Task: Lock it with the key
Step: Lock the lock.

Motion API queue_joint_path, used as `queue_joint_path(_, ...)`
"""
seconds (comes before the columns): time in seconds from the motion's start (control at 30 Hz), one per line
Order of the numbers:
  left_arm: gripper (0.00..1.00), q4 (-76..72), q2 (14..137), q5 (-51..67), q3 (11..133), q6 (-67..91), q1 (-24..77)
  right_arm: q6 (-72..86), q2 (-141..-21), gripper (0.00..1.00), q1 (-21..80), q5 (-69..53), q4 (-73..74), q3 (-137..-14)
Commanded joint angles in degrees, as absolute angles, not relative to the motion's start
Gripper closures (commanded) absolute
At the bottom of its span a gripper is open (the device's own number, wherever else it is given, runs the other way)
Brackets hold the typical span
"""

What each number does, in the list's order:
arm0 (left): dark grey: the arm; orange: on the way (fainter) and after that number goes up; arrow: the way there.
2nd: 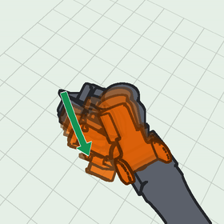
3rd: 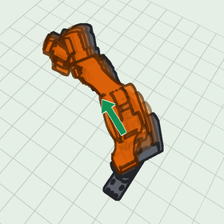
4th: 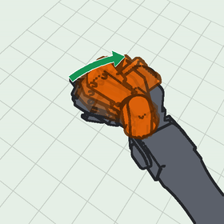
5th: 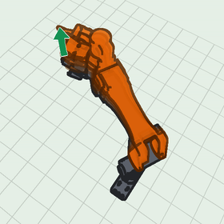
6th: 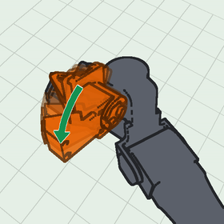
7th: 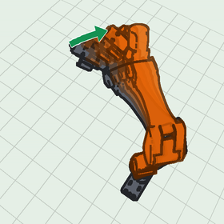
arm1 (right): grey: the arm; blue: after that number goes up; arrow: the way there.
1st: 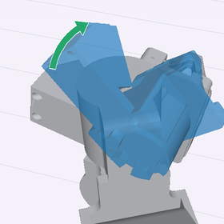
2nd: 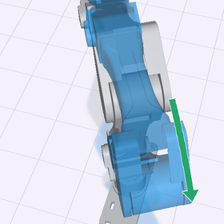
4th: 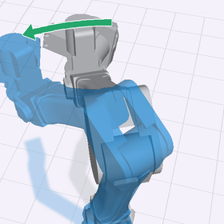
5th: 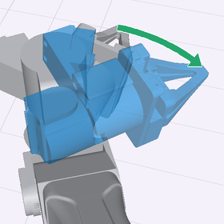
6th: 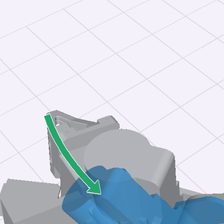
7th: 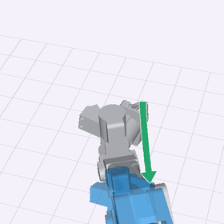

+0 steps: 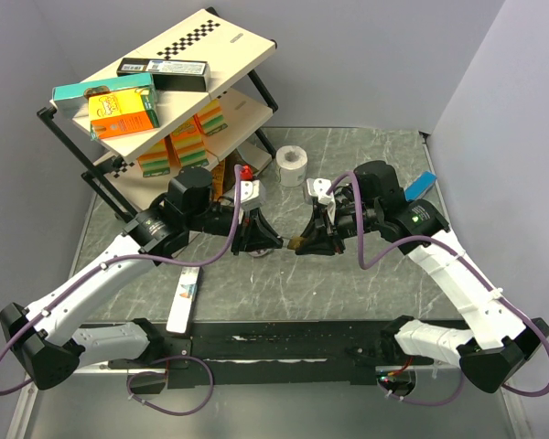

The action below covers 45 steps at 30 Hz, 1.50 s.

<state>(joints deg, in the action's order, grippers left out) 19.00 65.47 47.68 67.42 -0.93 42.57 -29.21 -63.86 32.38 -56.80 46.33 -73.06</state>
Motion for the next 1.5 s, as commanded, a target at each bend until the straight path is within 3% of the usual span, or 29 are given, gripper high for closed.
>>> queue_joint_path(0.0,0.92,18.99,64.07,47.37,68.47,-2.11,42.45,-29.09,-63.63,1.0,32.78,-58.62,44.21,-74.53)
queue_joint_path(0.07,0.99,18.46,64.16,47.55,68.29,-1.41,42.45,-28.92,-63.55,1.0,32.78,-58.54,43.77,-74.53)
queue_joint_path(1.0,0.99,3.44,67.32,48.69,61.61,12.64,47.02,-26.55,-67.41,1.0,36.56,-58.8,39.29,-80.16)
queue_joint_path(1.47,0.99,-5.54,68.11,50.71,58.1,15.56,48.96,-22.06,-66.71,1.0,37.18,-64.42,32.61,-78.22)
